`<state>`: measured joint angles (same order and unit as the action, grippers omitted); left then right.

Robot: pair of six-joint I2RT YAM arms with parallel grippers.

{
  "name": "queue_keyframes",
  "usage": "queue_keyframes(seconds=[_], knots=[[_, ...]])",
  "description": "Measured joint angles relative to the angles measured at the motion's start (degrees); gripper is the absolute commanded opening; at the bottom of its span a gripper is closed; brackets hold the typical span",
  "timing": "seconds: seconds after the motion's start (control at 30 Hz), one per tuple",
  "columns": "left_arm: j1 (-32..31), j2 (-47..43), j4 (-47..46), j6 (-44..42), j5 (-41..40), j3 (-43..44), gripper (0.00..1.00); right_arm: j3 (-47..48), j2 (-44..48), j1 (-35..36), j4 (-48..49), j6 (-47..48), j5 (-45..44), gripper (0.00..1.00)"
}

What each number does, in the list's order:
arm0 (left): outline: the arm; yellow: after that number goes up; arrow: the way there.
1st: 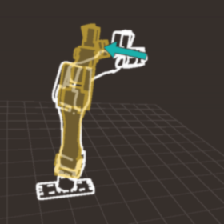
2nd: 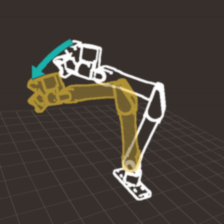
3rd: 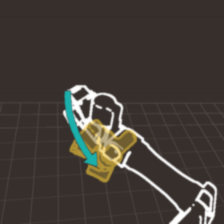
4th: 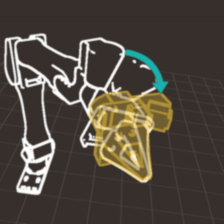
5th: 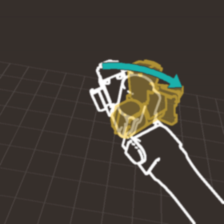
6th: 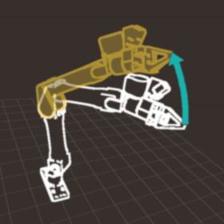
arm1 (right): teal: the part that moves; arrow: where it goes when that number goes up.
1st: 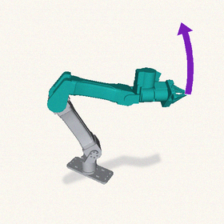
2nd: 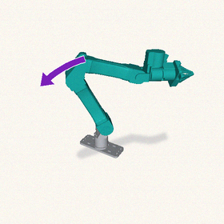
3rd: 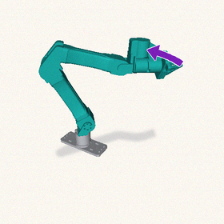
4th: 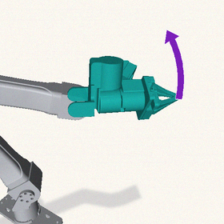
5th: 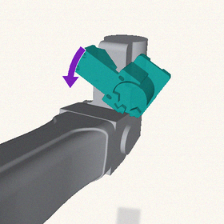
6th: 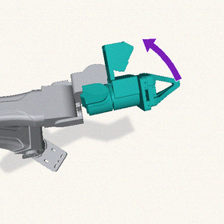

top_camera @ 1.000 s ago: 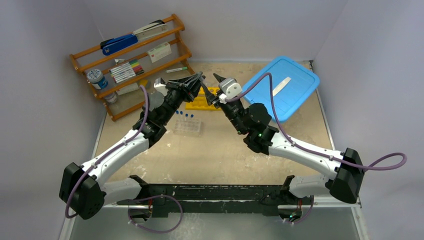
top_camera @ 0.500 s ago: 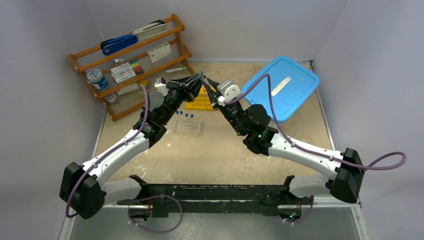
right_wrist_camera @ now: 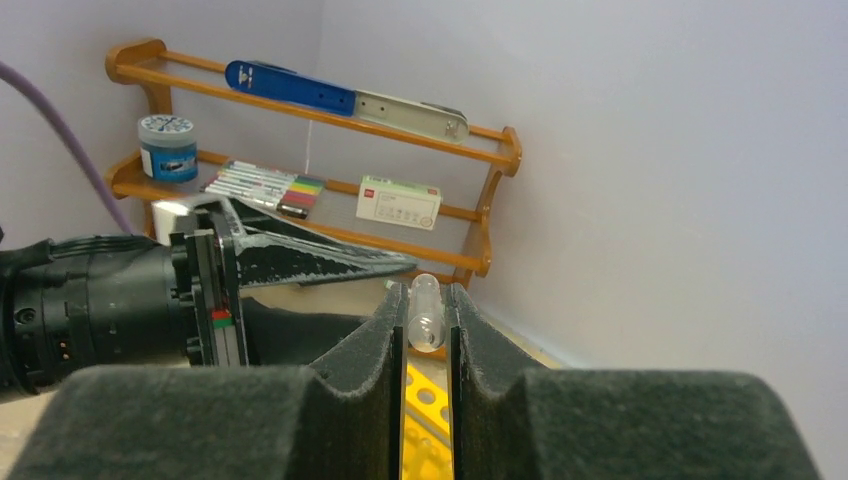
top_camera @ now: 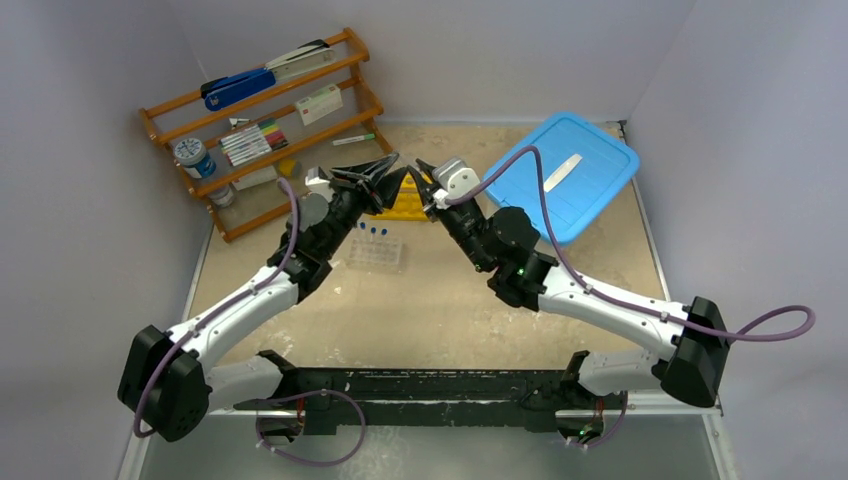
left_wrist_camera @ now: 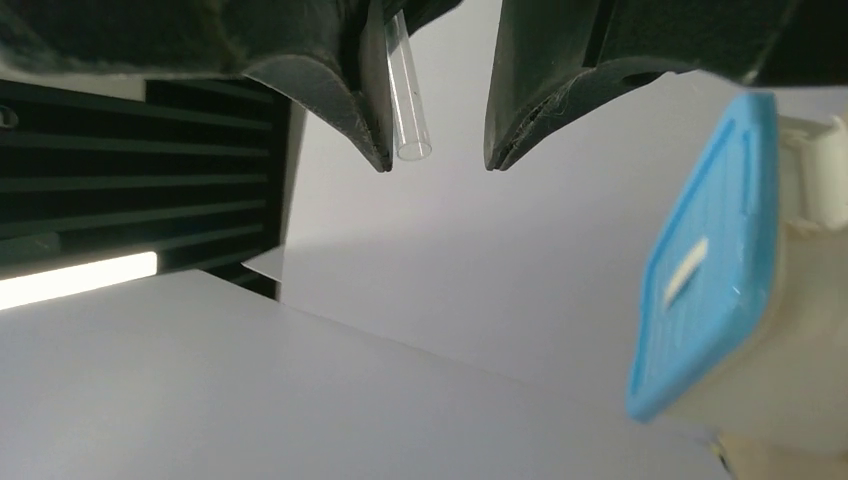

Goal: Organize the chemistry lab equipment
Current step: Pick up the test tube at the center of the board, then insert the test tube into the slot of the test tube rack.

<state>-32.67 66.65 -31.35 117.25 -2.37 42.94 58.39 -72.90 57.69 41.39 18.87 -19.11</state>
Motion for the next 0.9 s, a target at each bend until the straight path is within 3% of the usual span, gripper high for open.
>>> queue_keyframes(seconds=[0.27, 0.57, 0.9], knots=[[2.05, -10.91, 22.32, -20.44, -13.92, 2.71, 0.43, 6.08, 0.63, 0.0, -12.26, -5.64, -2.89, 0.11], [2.05, -19.76, 36.48, -42.93, -26.88, 10.01, 0.42, 12.9, -3.48, -1.4, -28.33, -13.97, -4.33, 0.11], [2.05, -21.99, 45.86, -54.53, -34.38, 10.73, 0.41, 15.56, -11.54, -14.75, -44.65, -22.43, 2.54, 0.12]])
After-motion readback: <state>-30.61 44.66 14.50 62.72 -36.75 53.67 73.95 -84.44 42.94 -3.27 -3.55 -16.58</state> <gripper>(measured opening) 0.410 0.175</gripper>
